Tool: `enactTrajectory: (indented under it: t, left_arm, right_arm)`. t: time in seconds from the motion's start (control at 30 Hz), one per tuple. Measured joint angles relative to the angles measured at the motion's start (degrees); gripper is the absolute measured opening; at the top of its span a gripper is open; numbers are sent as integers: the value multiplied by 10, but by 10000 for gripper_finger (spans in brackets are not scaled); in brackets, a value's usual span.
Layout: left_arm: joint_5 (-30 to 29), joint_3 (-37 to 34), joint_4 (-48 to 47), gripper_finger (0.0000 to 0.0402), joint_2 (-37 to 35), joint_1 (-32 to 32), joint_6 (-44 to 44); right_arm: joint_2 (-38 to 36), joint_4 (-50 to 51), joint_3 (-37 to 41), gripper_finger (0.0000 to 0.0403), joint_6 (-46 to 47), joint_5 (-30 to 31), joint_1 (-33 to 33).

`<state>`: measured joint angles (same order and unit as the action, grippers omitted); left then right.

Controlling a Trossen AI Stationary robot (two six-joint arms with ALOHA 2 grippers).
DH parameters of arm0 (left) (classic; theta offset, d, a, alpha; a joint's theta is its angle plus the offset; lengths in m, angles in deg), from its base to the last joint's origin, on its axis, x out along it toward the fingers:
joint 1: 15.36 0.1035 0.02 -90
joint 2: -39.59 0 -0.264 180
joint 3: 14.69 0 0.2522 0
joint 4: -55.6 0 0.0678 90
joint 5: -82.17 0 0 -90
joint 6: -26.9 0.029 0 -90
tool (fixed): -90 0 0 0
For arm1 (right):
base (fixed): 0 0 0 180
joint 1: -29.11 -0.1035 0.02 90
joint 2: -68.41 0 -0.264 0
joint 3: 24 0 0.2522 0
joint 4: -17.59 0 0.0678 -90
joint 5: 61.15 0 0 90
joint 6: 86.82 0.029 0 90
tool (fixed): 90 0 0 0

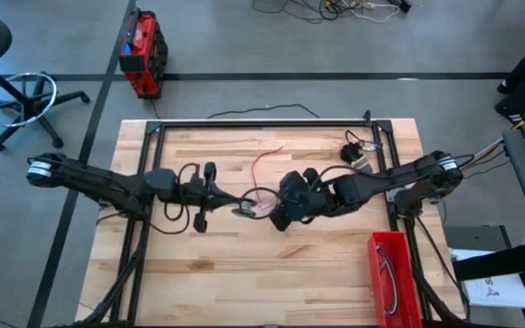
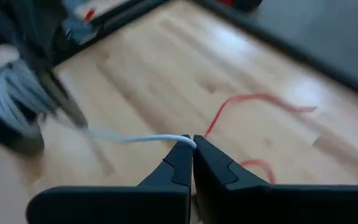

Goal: Coil cords
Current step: Coil the white wire onto the spool

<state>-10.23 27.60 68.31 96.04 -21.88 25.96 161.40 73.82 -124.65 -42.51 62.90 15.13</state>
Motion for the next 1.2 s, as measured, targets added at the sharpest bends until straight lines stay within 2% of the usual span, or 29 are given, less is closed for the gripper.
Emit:
enactTrajectory:
  t: [0.13,0.27,0.37,0.47,0.7,1.0,1.2]
  left_arm:
    - [-42,9,-16,0,16,0,0]
    - [-158,23,-80,0,28,0,0]
    - [-207,28,-106,0,31,0,1]
    - [-206,28,-106,0,35,0,4]
    - [-206,28,-122,0,63,0,-17]
    - [-206,28,-112,0,73,0,-24]
    - [-206,27,-112,0,69,0,-24]
  right_arm:
    - [0,-29,0,0,-18,66,0]
    - [-1,-47,0,0,-32,75,0]
    - [-2,-52,0,0,-32,75,0]
    - [-6,-55,0,0,-32,78,1]
    - [-6,-113,0,0,-66,138,2]
    - [0,-125,3,0,-70,136,2]
    - [22,-119,3,10,-61,93,6]
